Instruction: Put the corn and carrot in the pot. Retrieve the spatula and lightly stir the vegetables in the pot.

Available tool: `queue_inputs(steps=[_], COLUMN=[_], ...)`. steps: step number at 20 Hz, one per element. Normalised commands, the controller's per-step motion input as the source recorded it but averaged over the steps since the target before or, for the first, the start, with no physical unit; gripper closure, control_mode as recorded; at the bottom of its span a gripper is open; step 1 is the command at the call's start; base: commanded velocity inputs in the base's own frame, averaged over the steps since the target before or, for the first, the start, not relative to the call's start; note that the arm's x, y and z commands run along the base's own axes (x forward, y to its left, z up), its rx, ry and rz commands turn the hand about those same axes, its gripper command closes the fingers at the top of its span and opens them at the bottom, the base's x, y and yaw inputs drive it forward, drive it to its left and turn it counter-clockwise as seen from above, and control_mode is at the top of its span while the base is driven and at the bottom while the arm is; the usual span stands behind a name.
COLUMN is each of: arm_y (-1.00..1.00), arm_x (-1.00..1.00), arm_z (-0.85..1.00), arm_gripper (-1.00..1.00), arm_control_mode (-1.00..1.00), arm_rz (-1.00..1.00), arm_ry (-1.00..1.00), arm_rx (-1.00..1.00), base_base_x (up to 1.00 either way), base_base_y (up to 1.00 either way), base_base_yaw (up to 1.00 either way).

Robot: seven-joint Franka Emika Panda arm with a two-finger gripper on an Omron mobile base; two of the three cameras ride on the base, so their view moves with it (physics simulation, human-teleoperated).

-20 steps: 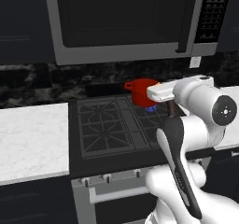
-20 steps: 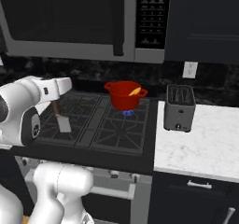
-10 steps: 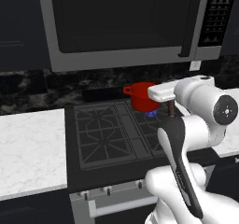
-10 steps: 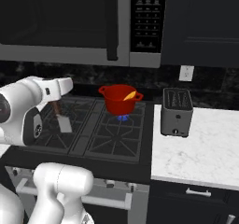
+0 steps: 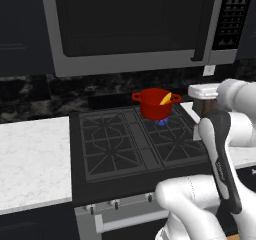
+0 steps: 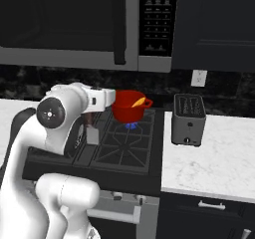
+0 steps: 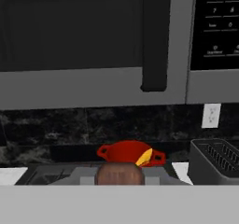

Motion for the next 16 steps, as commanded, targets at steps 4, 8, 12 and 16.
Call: queue_inputs(steps=[4,8,12,16], arm_y=[-0.79,-0.47,-0.38,-0.19], arm_x=[0.35,0.47,0.51,0.04], arm_z=[-0.06,-0.17,-0.26,-0.32], arm_gripper=[1.00,1.00,1.00,1.00], arm_control_mode=[-1.00,-1.00,-1.00,-1.00], arm_rz=[-0.15,-0.23,-0.29,-0.30], arm_ry=[0.12,0.11,0.10,0.01], arm_rx=[0.30,0.29,0.34,0.33], base_base_x=[0.00,0.00,0.00,0.00], base_base_y=[0.00,0.00,0.00,0.00], base_base_yaw=[0.00,0.00,0.00,0.00])
